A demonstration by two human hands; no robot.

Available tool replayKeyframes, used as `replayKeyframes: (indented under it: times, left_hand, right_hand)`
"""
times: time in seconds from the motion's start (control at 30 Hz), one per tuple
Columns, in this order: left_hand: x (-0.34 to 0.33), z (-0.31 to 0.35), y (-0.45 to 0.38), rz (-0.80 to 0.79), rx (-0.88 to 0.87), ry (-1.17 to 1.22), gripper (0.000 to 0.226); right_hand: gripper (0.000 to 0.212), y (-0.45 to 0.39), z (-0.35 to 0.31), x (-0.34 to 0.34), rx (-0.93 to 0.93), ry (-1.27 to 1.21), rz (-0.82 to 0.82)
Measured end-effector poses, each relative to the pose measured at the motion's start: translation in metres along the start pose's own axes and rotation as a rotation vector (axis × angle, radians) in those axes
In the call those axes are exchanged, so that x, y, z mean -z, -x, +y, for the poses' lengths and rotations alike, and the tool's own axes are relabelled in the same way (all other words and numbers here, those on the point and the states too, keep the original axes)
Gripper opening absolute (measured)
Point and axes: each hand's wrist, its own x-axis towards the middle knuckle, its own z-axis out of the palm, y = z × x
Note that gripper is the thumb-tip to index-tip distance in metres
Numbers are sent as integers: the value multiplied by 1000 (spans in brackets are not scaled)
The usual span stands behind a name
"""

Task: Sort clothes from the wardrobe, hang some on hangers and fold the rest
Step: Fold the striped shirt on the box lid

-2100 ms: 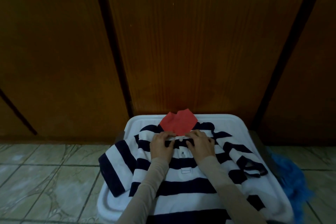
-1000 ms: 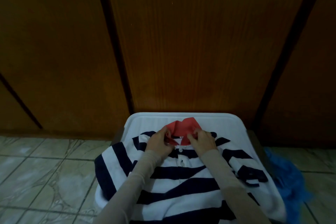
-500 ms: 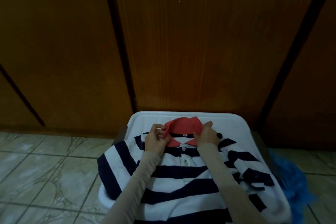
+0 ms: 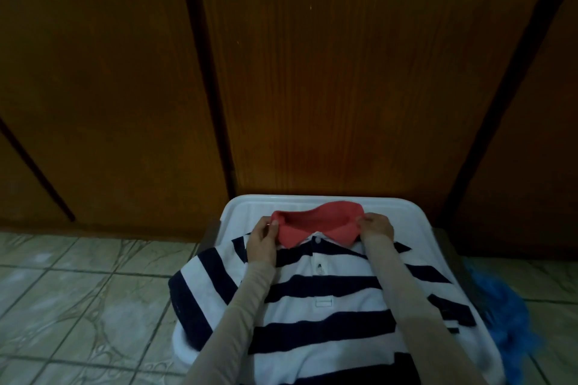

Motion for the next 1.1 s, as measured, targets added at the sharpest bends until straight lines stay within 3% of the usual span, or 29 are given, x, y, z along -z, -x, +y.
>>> replayKeyframes:
  times: [0.1, 0.2, 0.3, 0.33, 0.4, 0.53, 0.63, 0.73, 0.83, 0.93, 1.03, 1.1]
  left_hand:
    - [0, 3, -2, 5, 79, 135, 15]
    - [1, 8, -5, -4, 160, 185, 22]
    - [2, 16, -8, -6, 339, 305, 15]
    - [2, 20, -9, -8, 395, 337, 23]
    - [2, 26, -10, -23, 457, 361, 36]
    - [1, 30, -8, -40, 470, 397, 38]
    - [1, 23, -7, -59, 401, 330, 27]
    - [0, 17, -4, -80, 269, 200, 15]
    - [2, 18, 4, -145, 152, 95, 3]
    - [0, 17, 5, -139, 77, 41, 8]
    - [0, 18, 7, -94, 64, 42, 20]
    - [1, 19, 6, -83, 99, 100, 15]
  right_hand:
    - [35, -7, -1, 10, -96, -141, -112]
    - [36, -10, -1, 16, -242, -465, -190]
    - [38, -15, 3, 15, -387, -788, -188]
    - [38, -16, 3, 14, -408, -826, -183]
    - [39, -15, 3, 12, -409, -819, -192]
    - [32, 0, 0, 12, -326, -732, -280]
    - [33, 7, 2, 4, -196, -471, -311]
    - [43, 11, 7, 1, -113, -403, -353]
    - [41, 13, 14, 1, -33, -390, -314]
    - [41, 16, 18, 0, 11, -384, -237]
    - [46, 18, 17, 1, -13, -427, -207]
    - [49, 18, 17, 3, -50, -459, -197]
